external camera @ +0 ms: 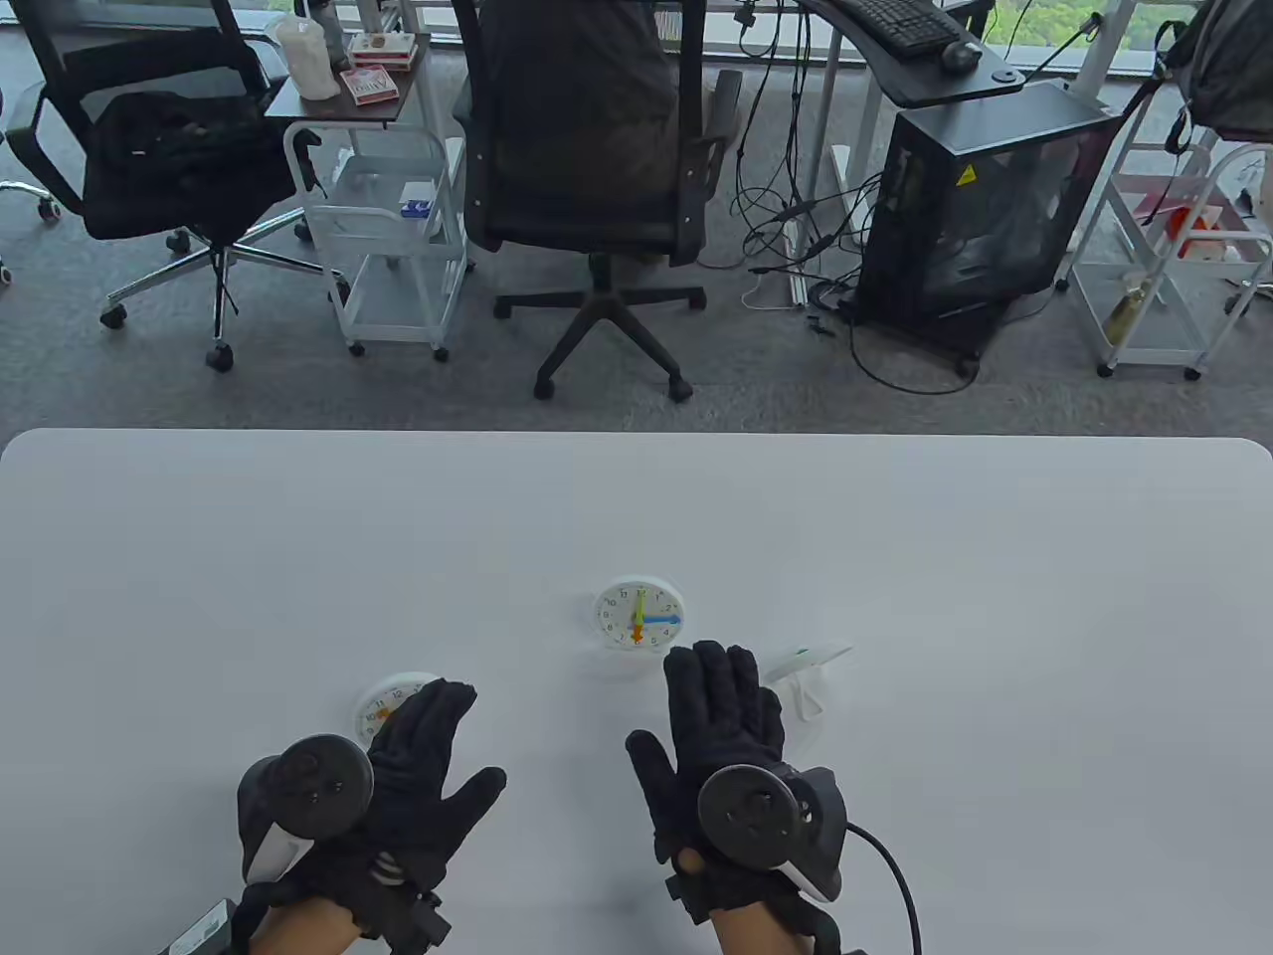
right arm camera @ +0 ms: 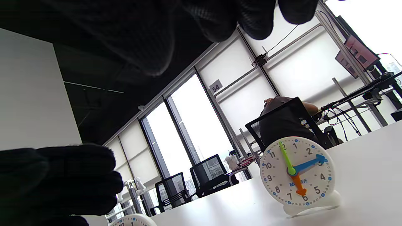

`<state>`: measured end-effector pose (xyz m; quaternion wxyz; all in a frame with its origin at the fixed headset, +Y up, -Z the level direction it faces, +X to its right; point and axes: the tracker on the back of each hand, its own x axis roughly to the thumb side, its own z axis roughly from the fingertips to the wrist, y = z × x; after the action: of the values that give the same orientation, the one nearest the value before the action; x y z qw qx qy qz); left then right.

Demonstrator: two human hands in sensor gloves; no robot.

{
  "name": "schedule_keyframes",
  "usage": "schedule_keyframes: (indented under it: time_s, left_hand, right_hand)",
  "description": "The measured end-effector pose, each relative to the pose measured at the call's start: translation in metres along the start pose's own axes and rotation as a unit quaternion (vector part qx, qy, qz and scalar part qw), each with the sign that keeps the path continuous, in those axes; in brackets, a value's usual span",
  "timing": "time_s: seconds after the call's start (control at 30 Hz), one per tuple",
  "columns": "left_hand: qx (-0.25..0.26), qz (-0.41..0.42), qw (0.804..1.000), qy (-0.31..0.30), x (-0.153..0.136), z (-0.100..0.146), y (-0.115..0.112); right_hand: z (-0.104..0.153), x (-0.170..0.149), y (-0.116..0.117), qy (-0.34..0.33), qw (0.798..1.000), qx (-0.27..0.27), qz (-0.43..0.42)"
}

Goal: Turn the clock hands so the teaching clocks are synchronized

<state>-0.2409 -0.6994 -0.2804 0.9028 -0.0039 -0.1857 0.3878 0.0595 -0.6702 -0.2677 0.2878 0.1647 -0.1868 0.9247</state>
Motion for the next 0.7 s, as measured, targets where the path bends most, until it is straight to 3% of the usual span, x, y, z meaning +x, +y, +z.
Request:
schedule_keyframes:
  time_s: [0.3, 0.7]
  left_hand:
    - [0.001, -0.015, 1.000, -0.006, 0.002, -0.001, -0.001]
    - [0.028, -0.001, 1.000, 0.008, -0.009, -0.003, 0.016]
  right_hand:
    - [0.000, -0.004, 0.003, 0.008, 1.000, 0.006, -0.017]
    - [-0.003, -0.005, 0.004, 0.020, 1.000, 0.015, -0.009]
